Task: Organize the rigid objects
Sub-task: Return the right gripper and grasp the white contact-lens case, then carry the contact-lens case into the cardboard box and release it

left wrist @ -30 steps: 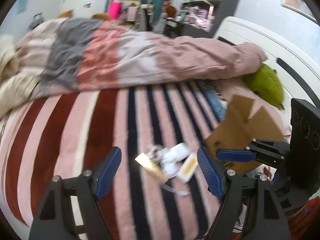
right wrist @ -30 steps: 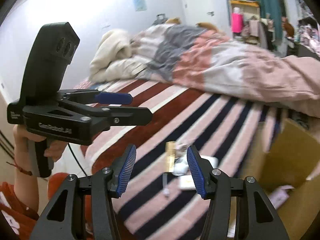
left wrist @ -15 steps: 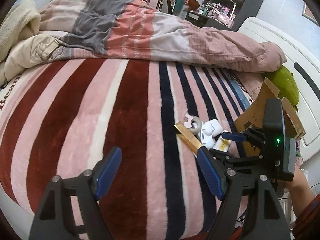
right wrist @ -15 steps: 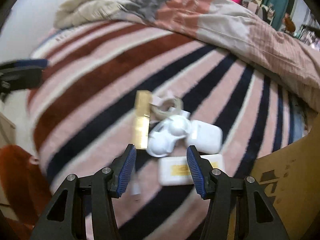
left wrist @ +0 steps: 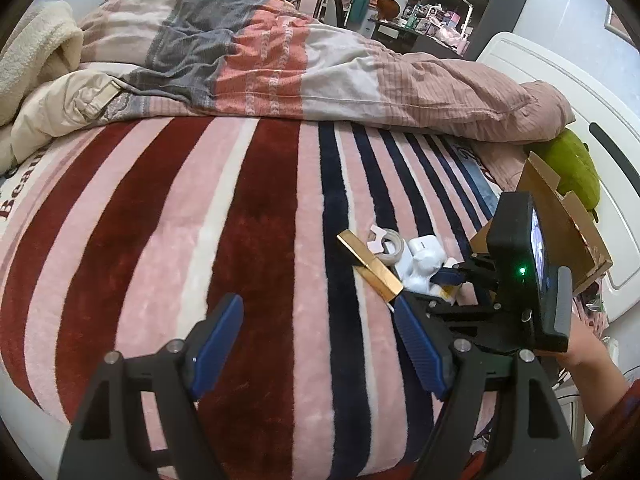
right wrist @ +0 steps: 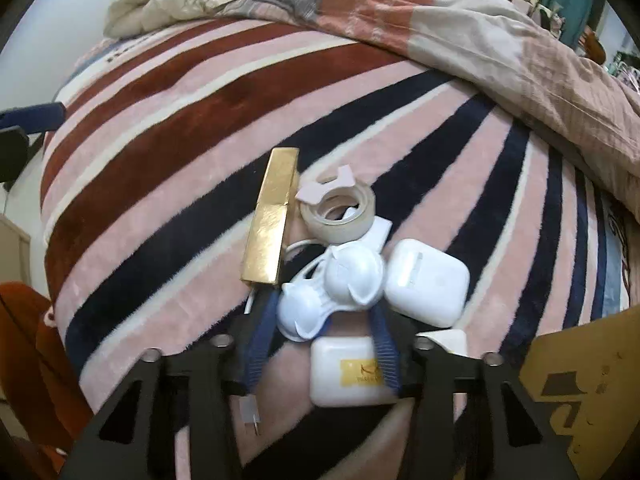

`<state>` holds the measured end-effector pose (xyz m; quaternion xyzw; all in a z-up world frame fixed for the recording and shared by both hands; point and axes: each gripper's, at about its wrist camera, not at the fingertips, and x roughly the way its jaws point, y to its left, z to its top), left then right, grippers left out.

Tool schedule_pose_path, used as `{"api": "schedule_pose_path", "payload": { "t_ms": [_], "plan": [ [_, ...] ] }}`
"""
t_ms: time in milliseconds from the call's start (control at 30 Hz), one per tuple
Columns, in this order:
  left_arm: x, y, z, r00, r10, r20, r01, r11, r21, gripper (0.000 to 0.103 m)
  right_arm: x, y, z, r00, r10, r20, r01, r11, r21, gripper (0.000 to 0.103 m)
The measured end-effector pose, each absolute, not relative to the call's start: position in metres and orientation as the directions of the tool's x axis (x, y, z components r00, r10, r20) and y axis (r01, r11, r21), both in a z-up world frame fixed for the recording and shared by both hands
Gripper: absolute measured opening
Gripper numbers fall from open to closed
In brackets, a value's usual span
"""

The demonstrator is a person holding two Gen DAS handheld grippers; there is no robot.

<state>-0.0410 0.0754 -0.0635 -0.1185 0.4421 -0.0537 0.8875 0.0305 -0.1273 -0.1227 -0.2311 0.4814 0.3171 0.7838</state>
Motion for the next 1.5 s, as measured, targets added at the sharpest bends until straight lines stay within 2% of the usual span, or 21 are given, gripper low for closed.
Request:
{"api": "schedule_pose_path", "payload": {
  "t_ms": [33, 67, 333, 633, 700, 767, 800, 867, 900, 1167, 1500],
  "plan": [
    [-0.041, 0.076, -0.063, 0.603, -0.199, -0.773, -0.012, 0.966, -0.258, 0.075, 0.030, -0.127, -0.122, 0.350, 0.265, -0.898, -0.715, 0.695, -0.074, 0.023],
    [-0.042, 0.076, -0.063, 0.603, -0.200, -0.772, -0.013, 0.966, -0.260, 0.075, 0.029, -0.127, -0.121, 0.363, 0.258, -0.895, -0.713, 0.696, -0.088, 0.020],
    [-0.041, 0.062, -0.046, 0.613, -0.243, -0.752, 0.036, 0.959, -0.281, 0.075, 0.013, -0.140, -0.091, 0.351, 0.361, -0.864, -0.729, 0.685, -0.010, 0.020],
    [-0.019, -0.008, 0.011, 0.603, -0.421, -0.678, 0.274, 0.907, -0.320, 0.074, -0.015, -0.165, -0.011, 0.300, 0.588, -0.751, -0.796, 0.588, 0.142, 0.020],
    [-0.012, -0.032, 0.024, 0.591, -0.468, -0.657, 0.340, 0.883, -0.323, 0.066, -0.019, -0.175, 0.003, 0.303, 0.609, -0.733, -0.802, 0.578, 0.149, 0.020],
    [-0.006, -0.052, 0.033, 0.573, -0.494, -0.654, 0.377, 0.867, -0.325, 0.053, -0.021, -0.191, 0.017, 0.311, 0.633, -0.709, -0.807, 0.570, 0.155, 0.020],
    [-0.001, -0.065, 0.037, 0.562, -0.508, -0.653, 0.396, 0.858, -0.326, 0.051, -0.021, -0.199, 0.022, 0.317, 0.641, -0.698, -0.807, 0.569, 0.156, 0.020],
    [0.007, -0.086, 0.042, 0.533, -0.546, -0.647, 0.440, 0.832, -0.339, 0.034, -0.021, -0.219, 0.033, 0.339, 0.654, -0.677, -0.799, 0.579, 0.160, 0.020],
    [0.011, -0.097, 0.044, 0.516, -0.564, -0.645, 0.462, 0.817, -0.345, 0.031, -0.019, -0.228, 0.035, 0.345, 0.657, -0.670, -0.795, 0.584, 0.164, 0.020],
    [0.048, -0.187, 0.049, 0.418, -0.602, -0.681, 0.552, 0.763, -0.335, 0.031, 0.001, -0.319, 0.038, 0.425, 0.638, -0.642, -0.700, 0.681, 0.215, 0.020],
    [0.084, -0.236, 0.020, 0.298, -0.586, -0.753, 0.549, 0.751, -0.367, 0.031, 0.026, -0.368, 0.013, 0.419, 0.585, -0.694, -0.593, 0.756, 0.279, 0.021]
  ]
}}
